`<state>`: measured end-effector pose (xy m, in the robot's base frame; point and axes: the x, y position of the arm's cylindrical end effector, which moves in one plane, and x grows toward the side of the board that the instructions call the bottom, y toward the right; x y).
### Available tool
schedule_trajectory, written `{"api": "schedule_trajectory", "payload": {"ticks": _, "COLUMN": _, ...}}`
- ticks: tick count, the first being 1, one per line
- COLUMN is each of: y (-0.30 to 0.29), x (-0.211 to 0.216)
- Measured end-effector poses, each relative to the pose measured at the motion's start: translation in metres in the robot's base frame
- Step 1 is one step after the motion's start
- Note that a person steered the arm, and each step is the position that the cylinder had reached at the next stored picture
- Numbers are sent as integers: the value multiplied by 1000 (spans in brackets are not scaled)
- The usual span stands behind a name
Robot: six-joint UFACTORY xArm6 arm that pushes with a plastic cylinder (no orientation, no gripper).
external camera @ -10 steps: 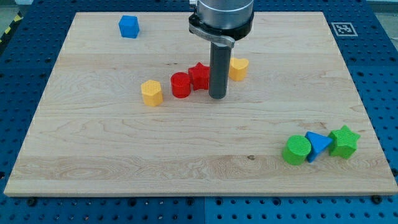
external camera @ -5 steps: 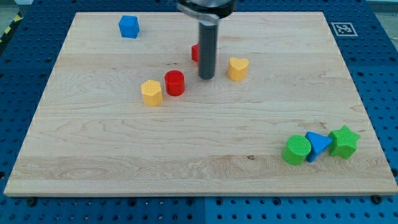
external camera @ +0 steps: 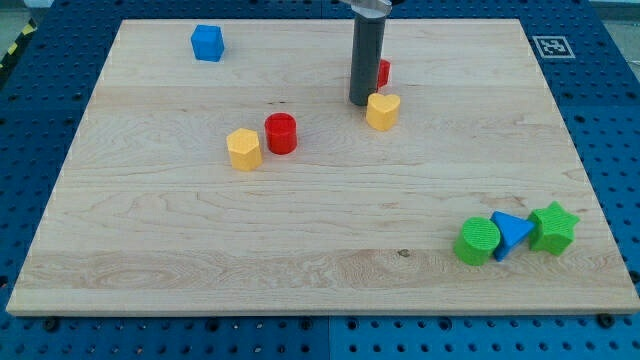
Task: Move the red star towards the top center of the board
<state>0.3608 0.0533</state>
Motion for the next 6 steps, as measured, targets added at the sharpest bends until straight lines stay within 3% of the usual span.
{"api": "schedule_trajectory", "payload": {"ticks": 1, "y": 44, "x": 2}}
{"api": "schedule_trajectory", "payload": {"ticks": 3, "y": 35, "x": -68}}
{"api": "schedule_trajectory", "payload": {"ticks": 4, "y": 36, "x": -64}}
{"api": "schedule_trajectory", "payload": {"ticks": 5, "y": 52, "x": -22}}
{"api": "schedule_trajectory", "payload": {"ticks": 6, "y": 40, "x": -8}}
